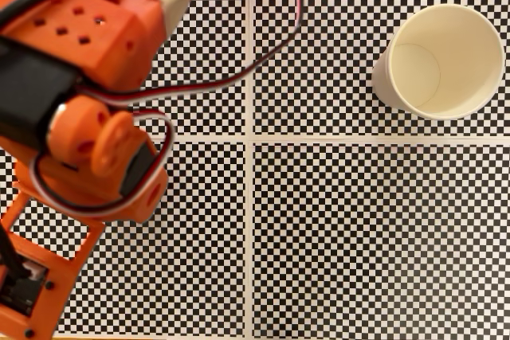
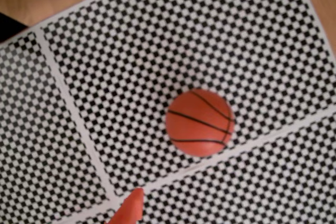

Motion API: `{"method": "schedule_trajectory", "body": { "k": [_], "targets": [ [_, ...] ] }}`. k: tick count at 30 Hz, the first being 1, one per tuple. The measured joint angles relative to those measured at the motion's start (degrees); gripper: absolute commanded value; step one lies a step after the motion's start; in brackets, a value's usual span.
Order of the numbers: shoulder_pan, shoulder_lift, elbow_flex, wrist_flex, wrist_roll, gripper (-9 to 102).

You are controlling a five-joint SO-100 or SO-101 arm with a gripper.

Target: Grasp basketball and place into cup.

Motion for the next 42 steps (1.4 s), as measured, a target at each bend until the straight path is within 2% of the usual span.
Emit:
{"method": "schedule_trajectory", "body": {
  "k": [6,23,42],
  "targets": [
    [-0.09,-2.46,-0.26,0.0,-0.35,60],
    [-1.05,-9.32,-0.53,0.0,1.85,59],
    [-1.67,-15.38,-12.66,0.0,3.87,58]
  ]
}}
